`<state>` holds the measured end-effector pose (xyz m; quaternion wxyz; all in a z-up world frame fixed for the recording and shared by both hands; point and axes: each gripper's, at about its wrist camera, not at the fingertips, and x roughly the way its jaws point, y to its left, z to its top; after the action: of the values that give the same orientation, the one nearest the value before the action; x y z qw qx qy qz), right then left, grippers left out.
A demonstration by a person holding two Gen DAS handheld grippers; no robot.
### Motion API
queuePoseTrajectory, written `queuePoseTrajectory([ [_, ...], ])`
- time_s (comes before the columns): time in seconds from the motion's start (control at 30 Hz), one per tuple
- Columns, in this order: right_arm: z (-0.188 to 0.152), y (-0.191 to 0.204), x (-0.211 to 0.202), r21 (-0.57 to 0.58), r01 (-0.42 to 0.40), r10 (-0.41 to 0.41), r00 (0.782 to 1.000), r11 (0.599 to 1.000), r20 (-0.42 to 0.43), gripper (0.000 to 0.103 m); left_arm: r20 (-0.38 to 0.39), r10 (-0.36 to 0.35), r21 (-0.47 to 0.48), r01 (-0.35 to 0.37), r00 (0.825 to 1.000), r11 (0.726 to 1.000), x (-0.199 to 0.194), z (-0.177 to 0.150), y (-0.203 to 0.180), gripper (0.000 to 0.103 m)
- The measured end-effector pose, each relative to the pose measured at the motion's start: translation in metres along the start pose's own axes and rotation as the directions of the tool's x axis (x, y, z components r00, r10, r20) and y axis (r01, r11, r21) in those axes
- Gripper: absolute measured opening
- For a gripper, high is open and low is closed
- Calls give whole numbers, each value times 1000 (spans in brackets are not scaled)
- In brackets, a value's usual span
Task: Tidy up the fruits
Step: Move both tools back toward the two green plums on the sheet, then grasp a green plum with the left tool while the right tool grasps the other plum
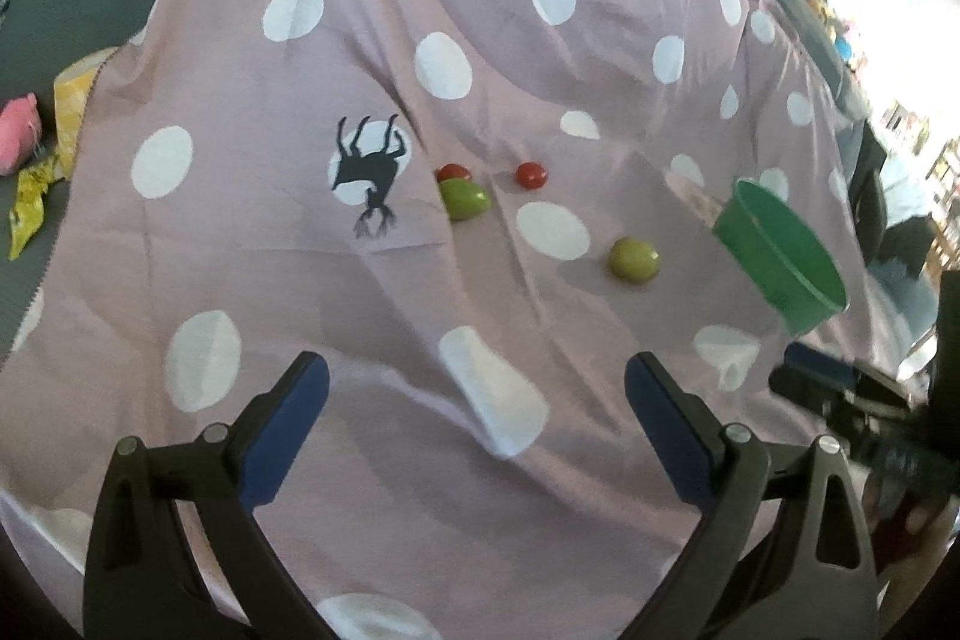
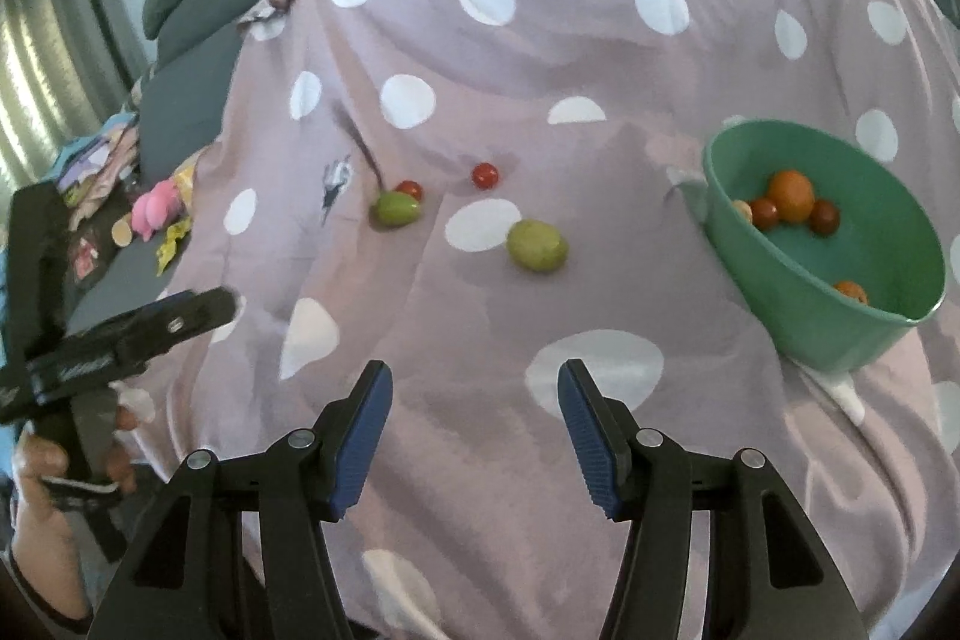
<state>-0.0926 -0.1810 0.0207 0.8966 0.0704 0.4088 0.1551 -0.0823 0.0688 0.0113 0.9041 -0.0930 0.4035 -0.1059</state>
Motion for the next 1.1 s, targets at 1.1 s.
queuePoseTrajectory([
  [1.1,72,-21,137,-146,49,-76,979,988,-189,41,-60,-31,56,34,998,998,99,80,-9,92],
])
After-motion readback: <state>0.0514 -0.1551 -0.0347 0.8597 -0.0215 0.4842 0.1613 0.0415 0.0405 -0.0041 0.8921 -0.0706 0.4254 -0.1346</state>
